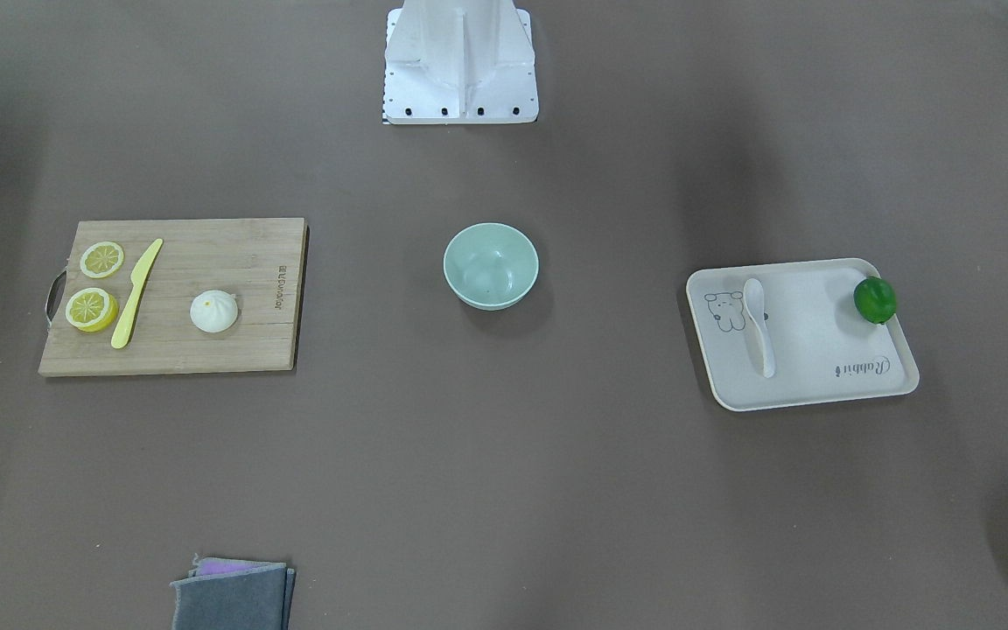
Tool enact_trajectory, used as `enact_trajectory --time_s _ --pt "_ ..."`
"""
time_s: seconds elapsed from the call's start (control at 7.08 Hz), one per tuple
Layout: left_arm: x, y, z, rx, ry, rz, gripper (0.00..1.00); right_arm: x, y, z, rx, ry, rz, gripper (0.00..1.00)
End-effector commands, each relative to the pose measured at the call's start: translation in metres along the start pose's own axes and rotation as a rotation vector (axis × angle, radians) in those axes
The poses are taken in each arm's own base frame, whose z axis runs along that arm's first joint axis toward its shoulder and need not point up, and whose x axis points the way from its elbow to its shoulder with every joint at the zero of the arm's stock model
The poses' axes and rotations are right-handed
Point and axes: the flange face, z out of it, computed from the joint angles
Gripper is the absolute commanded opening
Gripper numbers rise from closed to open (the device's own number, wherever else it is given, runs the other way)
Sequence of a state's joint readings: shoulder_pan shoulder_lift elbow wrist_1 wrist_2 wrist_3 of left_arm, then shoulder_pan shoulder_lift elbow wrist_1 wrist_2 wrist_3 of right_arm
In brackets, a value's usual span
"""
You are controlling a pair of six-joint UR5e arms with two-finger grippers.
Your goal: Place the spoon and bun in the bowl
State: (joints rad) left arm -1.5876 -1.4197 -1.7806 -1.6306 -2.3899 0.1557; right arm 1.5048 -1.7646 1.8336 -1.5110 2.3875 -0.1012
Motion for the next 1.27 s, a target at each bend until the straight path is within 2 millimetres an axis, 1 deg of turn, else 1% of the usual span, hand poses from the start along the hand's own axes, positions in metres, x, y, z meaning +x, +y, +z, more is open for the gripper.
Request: enact_trajectory --time_s 0.0,0.42,0.57,0.71,0.85,1.13 --pt "-0.001 0.003 -0.001 0.000 0.001 -0.005 0.98 0.000 0.001 0.000 -0.001 -0.001 0.001 1.00" --pt "0.000 0.003 -0.003 0.005 -0.002 -0.004 0.98 0.000 0.003 0.001 -0.002 -0.003 0.002 1.00" --pt "-0.002 0.005 -0.001 0.001 -0.002 -0.009 0.98 0.000 0.003 0.001 -0.002 -0.003 0.002 1.00" --pt "0.003 -0.003 -0.004 0.010 -0.005 0.008 0.98 0.000 0.003 0.001 -0.002 -0.003 0.004 1.00" --pt "0.007 -0.001 -0.008 0.020 -0.005 0.021 0.98 0.000 0.003 0.001 -0.002 -0.003 0.004 1.00" --pt "0.007 -0.002 -0.008 0.035 -0.006 0.027 0.98 -0.002 0.000 -0.001 0.004 -0.005 -0.003 1.00"
